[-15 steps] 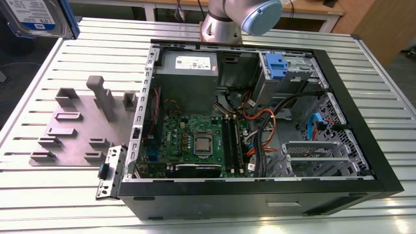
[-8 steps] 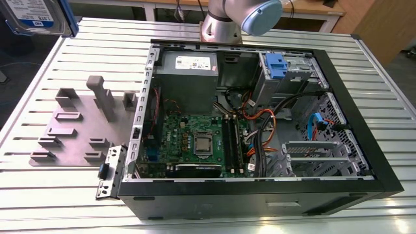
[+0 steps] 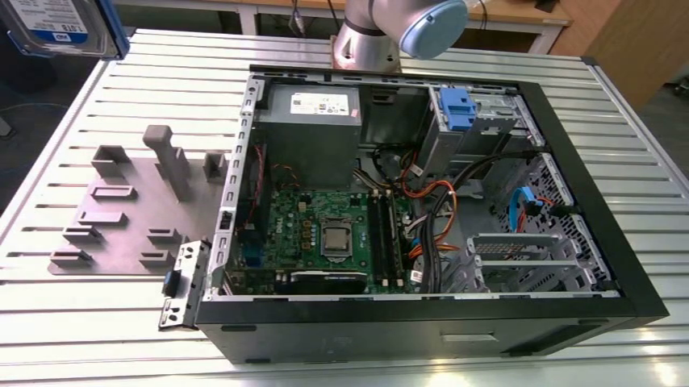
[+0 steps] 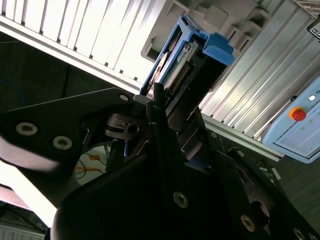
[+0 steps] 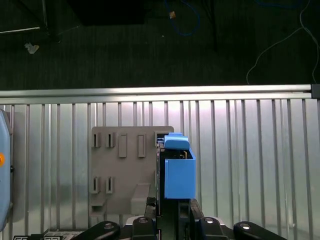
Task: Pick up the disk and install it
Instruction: 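Pick up the disk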
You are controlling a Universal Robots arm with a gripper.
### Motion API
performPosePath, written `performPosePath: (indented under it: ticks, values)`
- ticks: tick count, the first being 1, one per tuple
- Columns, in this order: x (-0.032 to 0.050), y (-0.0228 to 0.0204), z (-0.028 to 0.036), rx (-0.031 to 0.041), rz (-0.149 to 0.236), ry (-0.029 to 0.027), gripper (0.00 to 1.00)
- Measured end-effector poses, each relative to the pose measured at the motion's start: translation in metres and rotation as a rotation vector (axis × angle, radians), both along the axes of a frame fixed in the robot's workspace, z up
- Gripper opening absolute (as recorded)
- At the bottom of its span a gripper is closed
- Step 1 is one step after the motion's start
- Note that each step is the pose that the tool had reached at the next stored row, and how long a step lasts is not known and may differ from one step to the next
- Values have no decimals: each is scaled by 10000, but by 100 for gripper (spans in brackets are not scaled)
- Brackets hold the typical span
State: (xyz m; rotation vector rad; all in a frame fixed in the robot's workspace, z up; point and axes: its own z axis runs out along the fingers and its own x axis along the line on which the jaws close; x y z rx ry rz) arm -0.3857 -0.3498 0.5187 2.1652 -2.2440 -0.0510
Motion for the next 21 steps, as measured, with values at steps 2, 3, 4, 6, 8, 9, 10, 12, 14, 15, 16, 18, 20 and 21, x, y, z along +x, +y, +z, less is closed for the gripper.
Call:
performPosePath:
  ticks: [2, 3, 4, 6, 8, 9, 10, 12, 14, 15, 16, 18, 20, 21]
  values:
    - [0, 0, 34, 0, 0, 0, 35]
    - [0, 0, 52, 0, 0, 1, 35]
    - [0, 0, 69, 0, 0, 1, 35]
    - [0, 0, 101, 0, 0, 0, 35]
    - [0, 0, 115, 0, 0, 1, 35]
    - [0, 0, 115, 1, 0, -1, 35]
    - [0, 0, 117, 0, 0, 0, 35]
    - [0, 0, 119, 0, 0, 0, 35]
    - [12, 0, 117, 1, -1, -1, 35]
    - [27, 0, 117, 0, -1, 0, 35]
    - [46, 0, 117, 0, 0, 0, 35]
    - [97, 0, 116, 0, 0, 0, 35]
    - [156, 0, 115, 1, 0, 0, 35]
    - [186, 0, 115, 1, -1, 0, 35]
